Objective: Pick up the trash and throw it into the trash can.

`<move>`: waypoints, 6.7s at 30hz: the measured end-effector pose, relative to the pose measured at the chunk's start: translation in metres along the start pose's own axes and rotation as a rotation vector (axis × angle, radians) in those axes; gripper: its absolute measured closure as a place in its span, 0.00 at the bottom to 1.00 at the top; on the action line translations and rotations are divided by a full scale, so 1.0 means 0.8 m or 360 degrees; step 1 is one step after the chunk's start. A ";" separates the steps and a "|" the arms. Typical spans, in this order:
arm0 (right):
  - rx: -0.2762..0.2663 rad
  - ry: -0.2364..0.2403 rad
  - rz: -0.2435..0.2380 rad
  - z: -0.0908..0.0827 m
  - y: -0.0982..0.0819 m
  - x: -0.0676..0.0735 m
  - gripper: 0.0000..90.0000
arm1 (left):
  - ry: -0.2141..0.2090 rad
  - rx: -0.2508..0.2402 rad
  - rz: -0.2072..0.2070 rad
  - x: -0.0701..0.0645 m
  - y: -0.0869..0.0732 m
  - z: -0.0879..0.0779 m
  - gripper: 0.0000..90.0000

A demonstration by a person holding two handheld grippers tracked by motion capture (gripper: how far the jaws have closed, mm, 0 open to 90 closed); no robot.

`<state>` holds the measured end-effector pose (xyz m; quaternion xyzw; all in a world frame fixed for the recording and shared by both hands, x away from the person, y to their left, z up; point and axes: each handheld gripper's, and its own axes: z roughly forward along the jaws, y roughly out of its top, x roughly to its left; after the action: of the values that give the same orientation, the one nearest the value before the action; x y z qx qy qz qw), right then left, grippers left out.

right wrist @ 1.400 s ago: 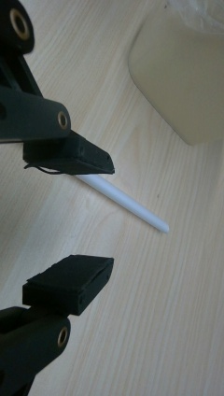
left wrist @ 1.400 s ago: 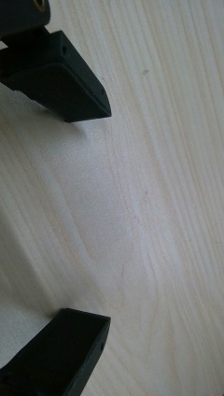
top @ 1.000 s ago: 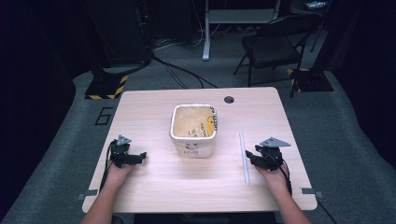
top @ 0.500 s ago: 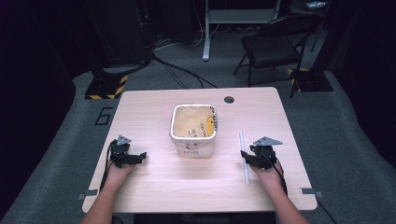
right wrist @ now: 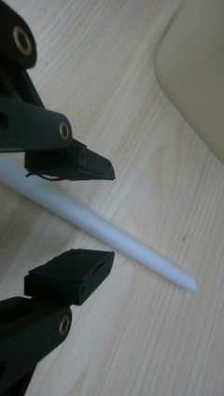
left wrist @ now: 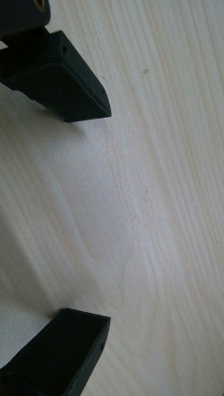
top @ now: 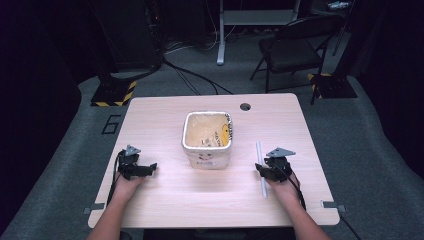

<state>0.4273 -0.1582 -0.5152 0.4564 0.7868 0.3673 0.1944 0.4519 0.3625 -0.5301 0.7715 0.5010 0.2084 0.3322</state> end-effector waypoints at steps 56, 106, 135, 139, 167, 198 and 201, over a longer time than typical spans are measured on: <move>-0.0052 0.0004 0.0012 -0.034 0.016 -0.014 0.87 | -0.0005 0.0005 0.0000 -0.001 0.000 0.000 0.02; -0.0209 0.0181 -0.0096 -0.093 0.130 0.017 0.87 | -0.0002 -0.0001 0.0002 -0.002 -0.001 0.000 0.02; -0.0231 0.0313 -0.0217 -0.059 0.197 0.068 0.87 | -0.0002 -0.0002 0.0002 -0.002 -0.001 0.000 0.02; -0.0230 0.0328 -0.0237 -0.052 0.207 0.075 0.87 | -0.0002 -0.0002 0.0002 -0.002 -0.001 0.000 0.02; -0.0239 0.0403 -0.0296 -0.011 0.245 0.108 0.87 | -0.0011 -0.0001 0.0003 -0.001 0.000 0.000 0.03; -0.0272 0.0437 -0.0311 0.015 0.262 0.126 0.87 | -0.0007 -0.0001 0.0005 -0.001 0.000 0.000 0.03; -0.0266 0.0440 -0.0307 0.019 0.264 0.128 0.87 | -0.0007 -0.0001 0.0005 -0.001 0.000 0.000 0.03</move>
<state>0.5063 0.0017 -0.3628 0.3064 0.8127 0.4703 0.1562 0.4513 0.3615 -0.5301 0.7726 0.4991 0.2073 0.3331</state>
